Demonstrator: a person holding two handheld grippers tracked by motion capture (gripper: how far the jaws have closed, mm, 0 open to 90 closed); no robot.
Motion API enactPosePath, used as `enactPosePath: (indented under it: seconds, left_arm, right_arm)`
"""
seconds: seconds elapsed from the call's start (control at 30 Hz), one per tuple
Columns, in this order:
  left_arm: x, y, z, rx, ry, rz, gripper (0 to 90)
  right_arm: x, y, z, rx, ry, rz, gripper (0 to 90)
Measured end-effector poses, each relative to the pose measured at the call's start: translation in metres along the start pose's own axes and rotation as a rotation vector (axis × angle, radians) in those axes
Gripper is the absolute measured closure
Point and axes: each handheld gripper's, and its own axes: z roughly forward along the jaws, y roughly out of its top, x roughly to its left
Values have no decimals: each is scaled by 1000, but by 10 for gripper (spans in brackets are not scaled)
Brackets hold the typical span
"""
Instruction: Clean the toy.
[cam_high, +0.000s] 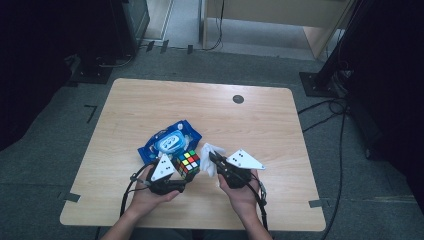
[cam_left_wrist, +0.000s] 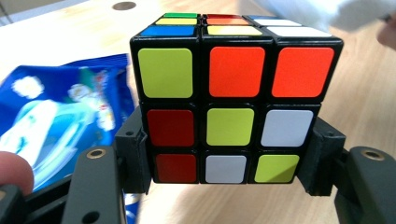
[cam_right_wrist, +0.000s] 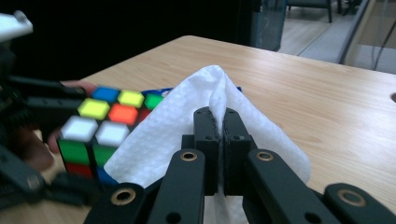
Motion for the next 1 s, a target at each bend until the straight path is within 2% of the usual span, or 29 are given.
enactPosePath:
  seconds: [0.07,0.17,0.23,0.3,0.43,0.5,0.53,0.57,0.6,0.67,0.77,0.87,0.93,1.0]
  left_arm:
    - [-7,1,3,7,-8,35,343]
    - [-13,1,5,15,-13,57,344]
    - [-13,0,5,18,-21,61,344]
    - [-15,1,6,22,-16,67,344]
    - [-16,0,8,35,-8,71,344]
    - [-15,0,7,35,-6,67,344]
    - [-13,1,6,23,-10,52,345]
    - [-10,1,4,12,-17,39,345]
    - [-9,2,3,6,-20,28,344]
    - [-4,3,-1,-7,-17,10,345]
    - [-1,3,-4,-11,-5,5,345]
    - [-1,3,-4,-16,-6,2,345]
    - [-3,4,-4,-22,-13,8,345]
    - [-7,5,-3,-24,-17,18,345]
  right_arm:
    - [2,-2,4,21,9,-4,886]
    - [8,-5,10,44,21,-10,887]
    - [11,-4,11,44,1,-20,887]
    - [14,-2,10,33,23,-20,887]
    - [29,1,12,32,81,-51,886]
    - [42,3,10,26,138,-79,885]
    - [46,3,9,22,149,-90,885]
    - [51,5,8,14,152,-121,885]
    - [53,6,6,10,154,-126,885]
    - [52,7,5,-5,161,-117,883]
    - [41,5,2,-11,143,-93,881]
    - [27,1,1,-10,81,-54,882]
    - [16,-2,1,-5,31,-8,882]
    - [11,-3,2,-3,10,16,882]
